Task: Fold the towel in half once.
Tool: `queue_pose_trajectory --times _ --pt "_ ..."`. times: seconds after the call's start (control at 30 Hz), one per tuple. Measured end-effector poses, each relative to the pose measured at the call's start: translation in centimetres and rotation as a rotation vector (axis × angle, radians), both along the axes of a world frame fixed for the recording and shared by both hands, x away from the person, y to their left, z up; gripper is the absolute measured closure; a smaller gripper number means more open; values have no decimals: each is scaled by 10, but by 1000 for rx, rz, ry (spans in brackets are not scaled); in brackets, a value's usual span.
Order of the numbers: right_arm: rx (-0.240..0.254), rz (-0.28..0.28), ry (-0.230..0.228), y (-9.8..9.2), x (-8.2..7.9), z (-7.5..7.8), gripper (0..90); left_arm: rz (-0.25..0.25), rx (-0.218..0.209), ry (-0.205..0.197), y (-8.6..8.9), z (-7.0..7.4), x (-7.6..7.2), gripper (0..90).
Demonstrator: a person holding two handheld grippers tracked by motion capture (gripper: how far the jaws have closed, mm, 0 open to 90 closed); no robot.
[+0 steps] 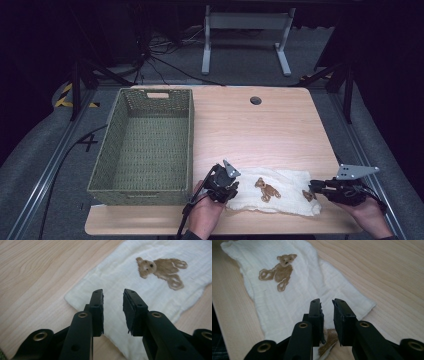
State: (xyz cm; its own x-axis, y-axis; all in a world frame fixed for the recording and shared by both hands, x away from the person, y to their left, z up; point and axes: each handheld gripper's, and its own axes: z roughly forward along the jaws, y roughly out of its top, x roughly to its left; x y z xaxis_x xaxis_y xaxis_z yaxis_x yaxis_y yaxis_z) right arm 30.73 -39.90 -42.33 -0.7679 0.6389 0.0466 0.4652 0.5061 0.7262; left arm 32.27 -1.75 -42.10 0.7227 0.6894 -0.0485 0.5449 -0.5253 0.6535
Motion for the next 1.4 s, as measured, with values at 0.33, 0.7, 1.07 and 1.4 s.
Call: queue_pose_trajectory --times 0.33,0.7,1.07,1.4 --pt "-48 -68 -6 3 37 -8 757 72 63 -16 -8 -14 32 619" --pt "-110 -89 46 3 64 -23 883 97 33 1 0 -17 39 588" --pt "-126 -135 13 -7 72 -22 890 125 19 27 0 -21 57 594" --pt "-130 -134 12 -7 72 -23 890 109 38 79 -2 -30 61 635"
